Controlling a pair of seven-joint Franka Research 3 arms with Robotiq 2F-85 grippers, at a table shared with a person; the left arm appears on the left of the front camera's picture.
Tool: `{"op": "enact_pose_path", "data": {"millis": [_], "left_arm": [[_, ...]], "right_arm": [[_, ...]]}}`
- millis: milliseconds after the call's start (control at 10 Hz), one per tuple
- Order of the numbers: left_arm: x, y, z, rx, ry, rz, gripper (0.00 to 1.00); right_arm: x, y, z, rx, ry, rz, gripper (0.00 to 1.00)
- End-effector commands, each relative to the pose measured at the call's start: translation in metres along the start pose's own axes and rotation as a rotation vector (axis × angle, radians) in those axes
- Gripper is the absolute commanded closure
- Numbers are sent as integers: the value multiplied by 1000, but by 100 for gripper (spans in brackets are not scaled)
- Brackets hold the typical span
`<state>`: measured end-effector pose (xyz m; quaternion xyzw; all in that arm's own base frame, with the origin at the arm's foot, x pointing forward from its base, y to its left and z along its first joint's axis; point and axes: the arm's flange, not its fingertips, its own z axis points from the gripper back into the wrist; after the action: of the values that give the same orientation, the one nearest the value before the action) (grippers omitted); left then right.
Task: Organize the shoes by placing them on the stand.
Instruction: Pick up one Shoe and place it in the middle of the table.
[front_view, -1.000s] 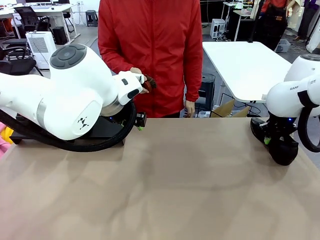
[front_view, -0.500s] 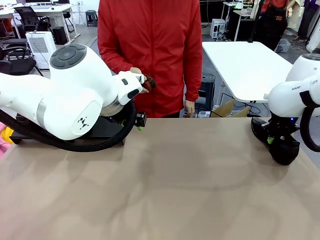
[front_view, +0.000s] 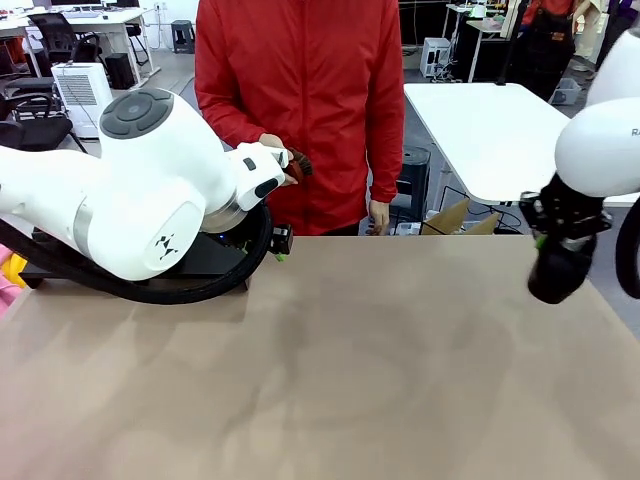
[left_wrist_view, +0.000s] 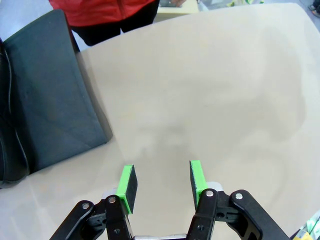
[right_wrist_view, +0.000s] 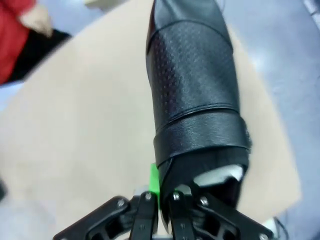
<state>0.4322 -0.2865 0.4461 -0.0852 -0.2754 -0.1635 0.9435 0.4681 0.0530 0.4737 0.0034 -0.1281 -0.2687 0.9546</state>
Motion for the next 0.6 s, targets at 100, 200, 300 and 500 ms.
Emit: {"op": "enact_pose_path", "data": {"millis": [100, 200, 300, 500], "left_arm": [[-2, -3, 0, 20, -20, 11, 43], [-2, -3, 0, 20, -20, 11, 43], [-2, -3, 0, 20, -20, 11, 43], [-2, -3, 0, 20, -20, 11, 43]], "right_arm": [[-108, 54, 20, 75, -31, -33, 100], [-134, 70, 16, 83, -42, -36, 100], [-157, 83, 11, 118, -58, 29, 100], [-201, 103, -13, 125, -51, 183, 100]]}}
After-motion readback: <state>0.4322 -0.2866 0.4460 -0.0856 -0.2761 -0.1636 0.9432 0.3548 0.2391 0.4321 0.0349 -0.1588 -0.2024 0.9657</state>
